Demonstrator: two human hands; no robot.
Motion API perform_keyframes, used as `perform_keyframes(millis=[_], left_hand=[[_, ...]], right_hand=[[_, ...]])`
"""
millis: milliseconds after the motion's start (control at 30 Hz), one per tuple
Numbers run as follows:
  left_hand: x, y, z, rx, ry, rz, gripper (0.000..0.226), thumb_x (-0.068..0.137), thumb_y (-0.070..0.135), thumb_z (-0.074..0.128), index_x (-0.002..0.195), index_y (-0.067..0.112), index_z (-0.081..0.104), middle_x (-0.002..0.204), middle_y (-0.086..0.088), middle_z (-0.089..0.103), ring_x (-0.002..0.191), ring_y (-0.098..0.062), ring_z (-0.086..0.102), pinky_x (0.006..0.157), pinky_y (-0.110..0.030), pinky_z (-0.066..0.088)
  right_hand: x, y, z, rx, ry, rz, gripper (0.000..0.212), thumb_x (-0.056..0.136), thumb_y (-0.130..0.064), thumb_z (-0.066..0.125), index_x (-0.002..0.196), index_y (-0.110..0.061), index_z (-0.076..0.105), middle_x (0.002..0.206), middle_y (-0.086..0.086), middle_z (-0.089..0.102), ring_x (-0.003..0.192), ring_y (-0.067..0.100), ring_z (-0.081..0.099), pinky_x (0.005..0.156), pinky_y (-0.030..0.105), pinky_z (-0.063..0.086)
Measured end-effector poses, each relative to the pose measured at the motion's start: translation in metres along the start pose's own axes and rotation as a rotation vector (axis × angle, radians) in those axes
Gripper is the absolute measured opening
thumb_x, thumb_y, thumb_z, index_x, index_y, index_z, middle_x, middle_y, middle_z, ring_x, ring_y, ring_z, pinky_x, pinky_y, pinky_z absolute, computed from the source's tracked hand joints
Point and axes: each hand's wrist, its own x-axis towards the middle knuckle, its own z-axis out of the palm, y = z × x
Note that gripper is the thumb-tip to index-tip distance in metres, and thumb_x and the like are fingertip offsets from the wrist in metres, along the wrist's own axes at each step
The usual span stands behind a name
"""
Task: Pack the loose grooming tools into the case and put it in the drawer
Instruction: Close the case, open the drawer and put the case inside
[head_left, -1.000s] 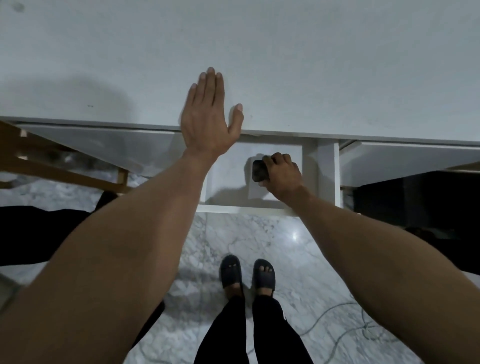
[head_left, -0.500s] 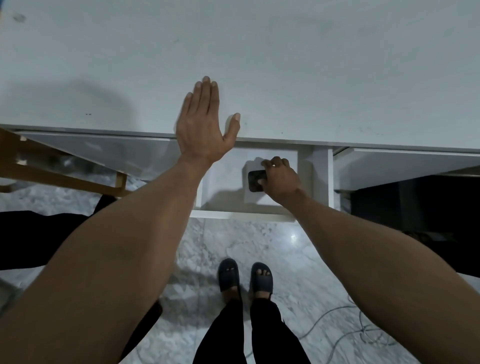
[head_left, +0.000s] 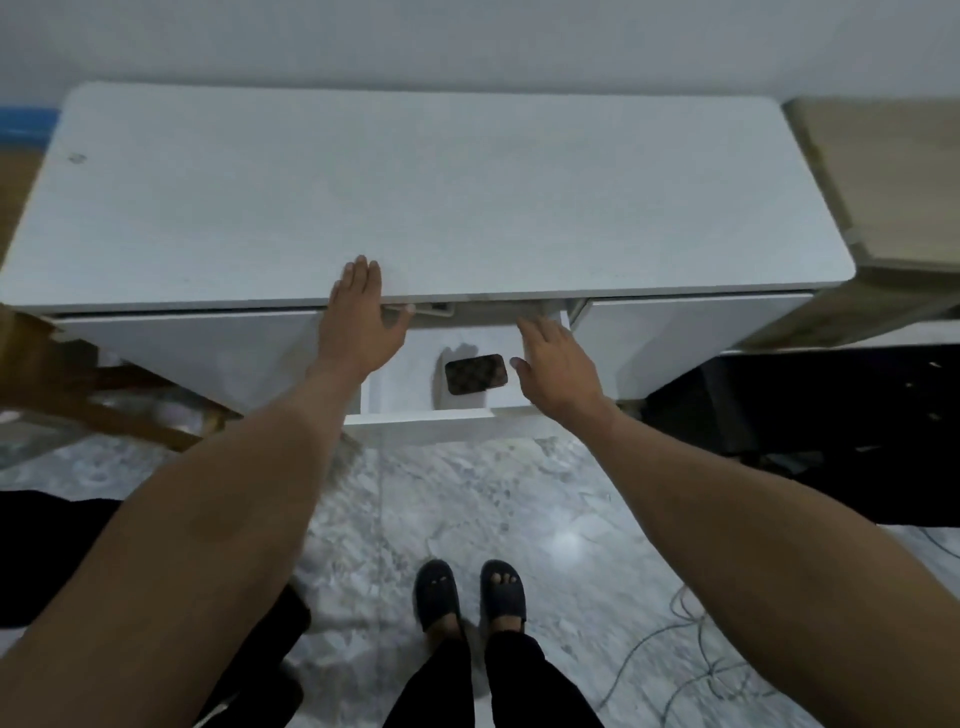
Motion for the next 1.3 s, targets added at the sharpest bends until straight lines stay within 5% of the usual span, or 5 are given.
perform_keyframes(millis=[233,533,1300], left_hand=[[-0.108,0.007,0.027,-0.035,-0.02,-0.013,0.083,0.101,0.055,0.039,0.163,0.001,0.026,0.172,-0.02,0.02,0.16,-0.035,0.017,0.13,-0.048,0.014],[-0.17,0.001,0.071,0.045,-0.061,0.025,0.09,0.098,0.062,0.021,0.161,-0.002,0.028,0.17,-0.022,0.022,0.161,-0.036,0.014,0.132,-0.047,0.008],[-0.052,-0.01,0.078,0.082,0.012,0.066,0.09,0.101,0.058,0.034,0.165,-0.001,0.013,0.174,-0.02,0.003,0.162,-0.033,-0.003,0.132,-0.046,-0.001]], right_hand=[[-0.067,0.005,0.004,-0.021,-0.018,0.008,0.057,0.099,-0.028,0.055,0.147,-0.007,0.035,0.148,0.017,0.042,0.138,0.033,0.038,0.113,0.039,0.033],[-0.106,0.006,0.037,-0.054,-0.18,0.107,0.068,0.102,-0.039,0.045,0.156,-0.012,0.013,0.164,0.014,0.014,0.152,0.031,0.011,0.123,0.045,0.018],[0.013,0.026,0.044,-0.081,-0.177,0.097,0.086,0.1,-0.041,0.049,0.156,-0.006,-0.006,0.164,0.015,-0.01,0.152,0.031,-0.011,0.123,0.046,0.013]])
